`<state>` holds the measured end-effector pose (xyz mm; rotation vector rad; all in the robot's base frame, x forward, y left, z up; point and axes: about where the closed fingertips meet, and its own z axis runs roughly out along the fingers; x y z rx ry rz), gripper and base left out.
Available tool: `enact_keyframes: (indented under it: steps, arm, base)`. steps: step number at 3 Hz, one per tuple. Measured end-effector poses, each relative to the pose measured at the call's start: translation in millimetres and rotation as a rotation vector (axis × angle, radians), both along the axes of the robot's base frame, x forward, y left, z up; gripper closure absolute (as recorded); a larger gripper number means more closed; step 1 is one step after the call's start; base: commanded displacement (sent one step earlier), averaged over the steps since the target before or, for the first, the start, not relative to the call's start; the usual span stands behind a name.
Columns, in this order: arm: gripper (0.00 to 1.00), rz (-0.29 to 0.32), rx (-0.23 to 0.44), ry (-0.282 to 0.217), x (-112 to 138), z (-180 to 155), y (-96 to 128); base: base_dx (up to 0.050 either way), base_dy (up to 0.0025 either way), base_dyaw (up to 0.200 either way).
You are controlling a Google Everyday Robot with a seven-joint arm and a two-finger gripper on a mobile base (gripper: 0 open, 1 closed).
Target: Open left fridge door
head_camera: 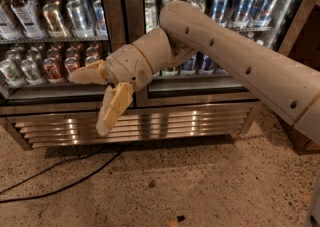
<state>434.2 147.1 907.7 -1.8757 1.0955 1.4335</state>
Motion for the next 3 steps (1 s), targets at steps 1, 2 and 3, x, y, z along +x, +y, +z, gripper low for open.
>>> enact_keyframes:
  steps: [1, 2, 3]
  arm:
    - [0.0, 0.0, 0.0, 0.0, 0, 0, 0]
    - [0.0, -0.08, 0.054, 0.003, -4, -3, 1]
    - [0.0, -0.23, 0.156, -0.014, -15, -3, -7]
  base:
    - [0.0, 0.0, 0.0]
    - [0.0, 0.0, 0.0]
    - [0.0, 0.0, 0.0]
